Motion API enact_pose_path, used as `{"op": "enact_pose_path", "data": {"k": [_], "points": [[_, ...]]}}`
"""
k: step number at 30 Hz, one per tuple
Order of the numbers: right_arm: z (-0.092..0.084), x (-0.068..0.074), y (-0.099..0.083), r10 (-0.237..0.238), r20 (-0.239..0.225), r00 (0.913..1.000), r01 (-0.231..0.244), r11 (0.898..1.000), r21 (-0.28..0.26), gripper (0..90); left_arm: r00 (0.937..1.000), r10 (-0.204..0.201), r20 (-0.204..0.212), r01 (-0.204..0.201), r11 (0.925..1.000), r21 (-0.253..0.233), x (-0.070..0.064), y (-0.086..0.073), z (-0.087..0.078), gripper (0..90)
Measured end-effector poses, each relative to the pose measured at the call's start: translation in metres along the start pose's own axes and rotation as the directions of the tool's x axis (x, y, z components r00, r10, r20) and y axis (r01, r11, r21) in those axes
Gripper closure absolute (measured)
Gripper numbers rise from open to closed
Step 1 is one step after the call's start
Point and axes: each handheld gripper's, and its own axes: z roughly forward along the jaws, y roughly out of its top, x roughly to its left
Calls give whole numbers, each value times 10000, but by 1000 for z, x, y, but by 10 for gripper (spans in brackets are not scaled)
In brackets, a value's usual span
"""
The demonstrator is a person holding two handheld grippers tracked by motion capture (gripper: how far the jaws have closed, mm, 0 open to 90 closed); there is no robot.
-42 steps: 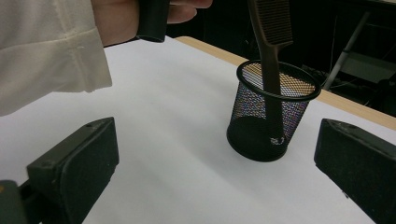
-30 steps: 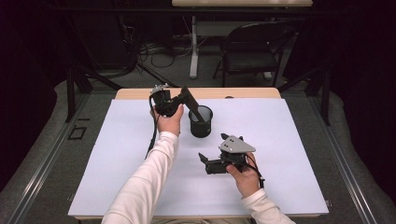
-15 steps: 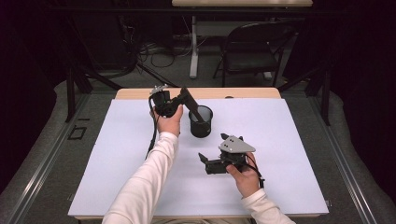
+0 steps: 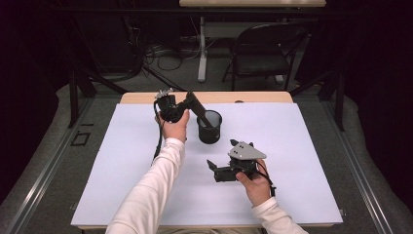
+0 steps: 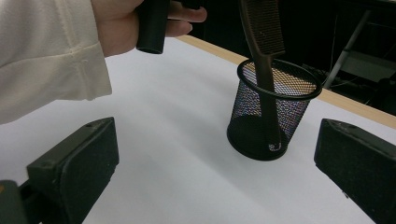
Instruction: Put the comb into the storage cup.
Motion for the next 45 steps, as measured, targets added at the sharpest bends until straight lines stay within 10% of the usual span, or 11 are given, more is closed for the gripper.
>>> {"op": "enact_pose_path", "data": {"k": [45], "points": [[1,0,-1,-58,-6,10000,58,10000,72,1,9980,-519,-361,517,9986,-61,15,-5,-2,753]]}}
